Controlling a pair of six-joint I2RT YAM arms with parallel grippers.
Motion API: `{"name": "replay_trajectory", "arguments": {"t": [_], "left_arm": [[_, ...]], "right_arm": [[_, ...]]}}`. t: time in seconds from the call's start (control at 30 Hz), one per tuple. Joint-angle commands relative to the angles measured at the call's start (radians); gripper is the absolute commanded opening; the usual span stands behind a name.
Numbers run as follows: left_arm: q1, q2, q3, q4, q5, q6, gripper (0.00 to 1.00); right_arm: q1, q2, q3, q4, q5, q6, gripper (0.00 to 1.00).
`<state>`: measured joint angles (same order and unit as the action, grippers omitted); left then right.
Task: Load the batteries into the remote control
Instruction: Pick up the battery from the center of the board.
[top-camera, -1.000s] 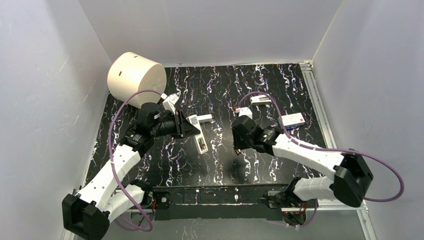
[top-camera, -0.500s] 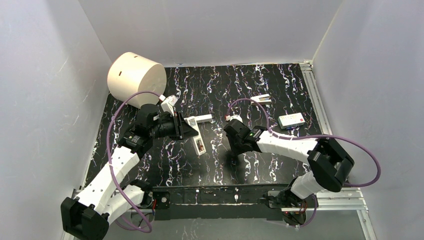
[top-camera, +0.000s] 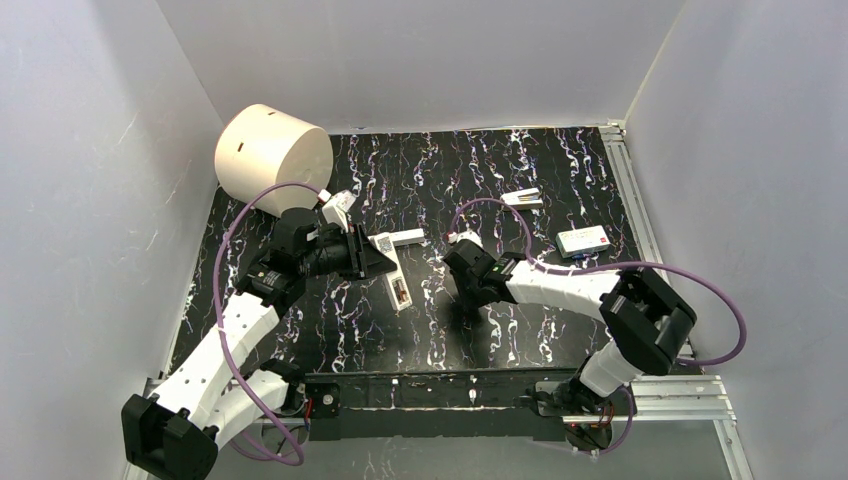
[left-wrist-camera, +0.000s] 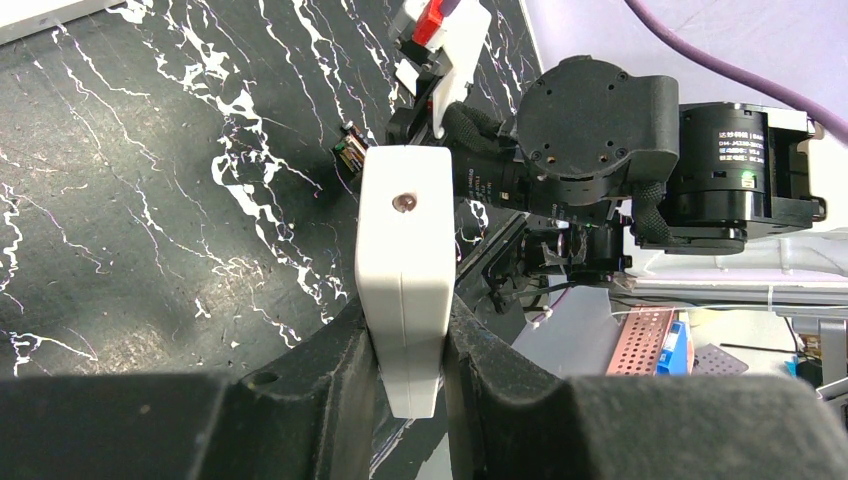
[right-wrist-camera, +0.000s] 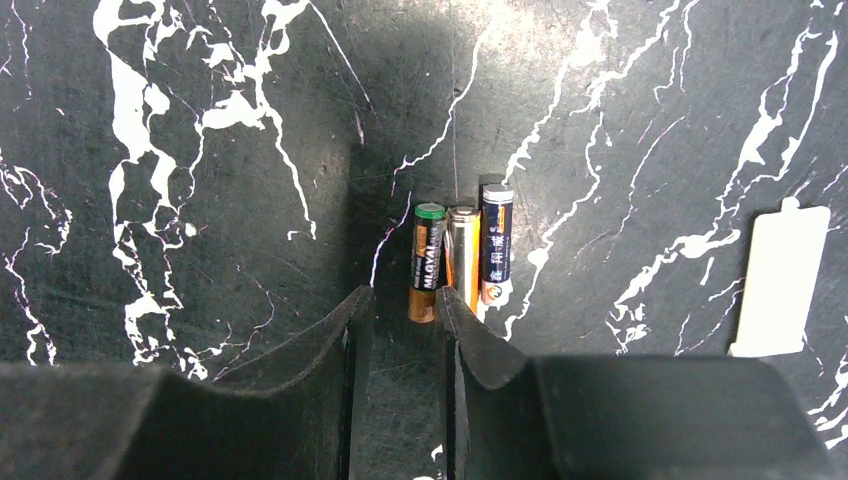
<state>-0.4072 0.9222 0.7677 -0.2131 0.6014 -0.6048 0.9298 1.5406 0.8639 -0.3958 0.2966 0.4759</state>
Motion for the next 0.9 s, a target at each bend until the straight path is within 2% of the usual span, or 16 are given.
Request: {"name": "replay_trajectory", "arguments": {"t": [0.0, 0.33, 0.47, 0.53, 0.7, 0.87], "left_arm": [[0.002, -0.012, 0.007, 0.009, 0.015, 0.007, 0.00], [0.002, -0.007, 0.007, 0.016, 0.022, 0.005, 0.00], [0.001, -0.005, 0.005, 0.013, 0.018, 0.008, 0.00], [0.002, -0.004, 0.007, 0.015, 0.019, 0.007, 0.00], [0.002, -0.002, 0.013, 0.005, 0.012, 0.008, 0.00], [0.002, 0.011, 0.015, -0.014, -0.008, 0.003, 0.00]], "right_arm": [[0.000, 0.020, 0.020, 0.016, 0.018, -0.011, 0.37], [0.009, 0.068, 0.026, 0.027, 0.041, -0.022, 0.35], [0.037, 0.111, 0.058, -0.018, 0.140, -0.018, 0.32], [0.053, 0.138, 0.075, -0.035, 0.171, -0.021, 0.27], [0.084, 0.172, 0.114, -0.063, 0.184, -0.011, 0.06], [0.086, 0.089, 0.128, -0.060, 0.155, 0.015, 0.02]]}}
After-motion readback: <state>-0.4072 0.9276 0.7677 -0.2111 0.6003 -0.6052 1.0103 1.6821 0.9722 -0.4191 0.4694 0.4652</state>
